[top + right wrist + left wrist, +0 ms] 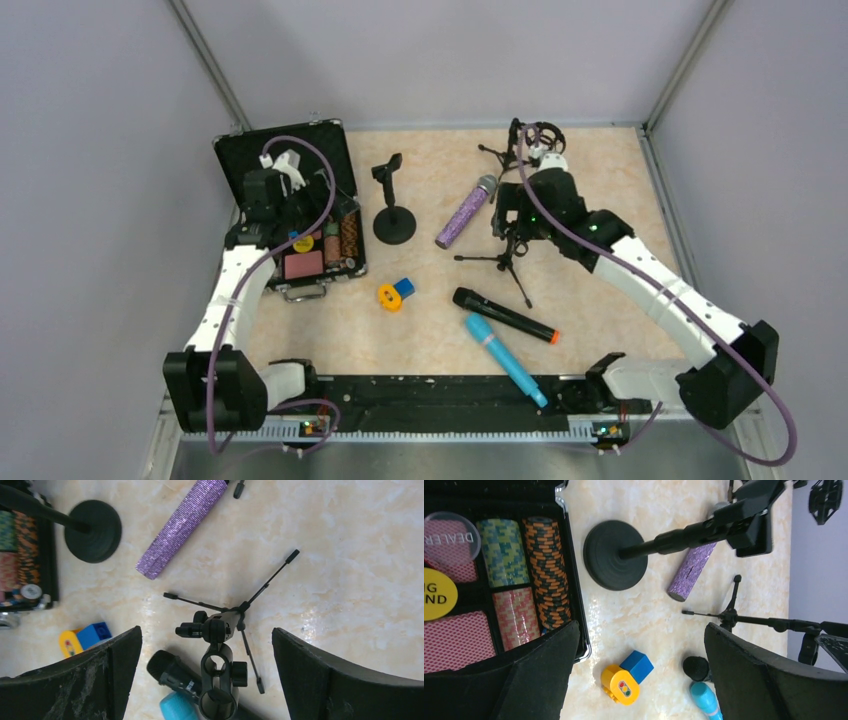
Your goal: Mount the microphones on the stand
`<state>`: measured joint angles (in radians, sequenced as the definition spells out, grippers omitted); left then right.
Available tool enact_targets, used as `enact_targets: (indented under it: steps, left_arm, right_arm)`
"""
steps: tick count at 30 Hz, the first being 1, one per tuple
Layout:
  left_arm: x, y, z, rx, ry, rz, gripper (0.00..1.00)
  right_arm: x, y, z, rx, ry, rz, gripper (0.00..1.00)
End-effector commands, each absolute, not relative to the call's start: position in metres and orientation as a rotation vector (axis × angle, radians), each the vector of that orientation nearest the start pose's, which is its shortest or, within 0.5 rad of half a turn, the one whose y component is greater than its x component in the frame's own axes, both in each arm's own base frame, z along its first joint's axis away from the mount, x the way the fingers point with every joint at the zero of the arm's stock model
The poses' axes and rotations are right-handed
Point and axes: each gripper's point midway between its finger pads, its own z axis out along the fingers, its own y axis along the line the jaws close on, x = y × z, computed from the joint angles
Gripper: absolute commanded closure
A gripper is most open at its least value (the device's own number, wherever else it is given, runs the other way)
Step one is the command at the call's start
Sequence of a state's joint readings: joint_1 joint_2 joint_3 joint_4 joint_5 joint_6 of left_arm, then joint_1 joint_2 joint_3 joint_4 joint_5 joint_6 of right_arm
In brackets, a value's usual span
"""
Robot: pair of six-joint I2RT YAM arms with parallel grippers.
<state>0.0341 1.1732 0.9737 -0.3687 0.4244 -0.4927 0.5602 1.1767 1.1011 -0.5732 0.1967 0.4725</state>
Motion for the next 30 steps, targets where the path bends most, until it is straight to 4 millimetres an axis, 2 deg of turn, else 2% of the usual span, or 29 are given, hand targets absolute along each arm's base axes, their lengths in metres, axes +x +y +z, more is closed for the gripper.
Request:
enact_targets:
  steps: [1,9,13,22,30]
  left_arm:
    - [0.341,-0.083,0.217,-0.281,2.179,-0.751,0.01]
    - [0.34,-0.083,0.213,-0.291,2.191,-0.752,0.01]
    - [0.341,-0.084,0.21,-0.296,2.203,-0.76,0.02]
    - [0.338,-0.084,0.213,-0.277,2.196,-0.754,0.03]
    - [0.337,-0.081,0.219,-0.261,2.168,-0.734,0.04]
  right_arm:
    - [0.306,0.158,0.213,-0.059,2.244,0.07,0.01]
    - [0.301,0.171,0.184,-0.183,2.311,0.029,0.21]
    - [0.298,0.176,0.172,-0.224,2.325,0.049,0.36]
    - [0.296,0.203,0.167,-0.446,2.296,0.187,0.62]
    - [0.29,0.219,0.177,-0.579,2.221,0.299,0.63]
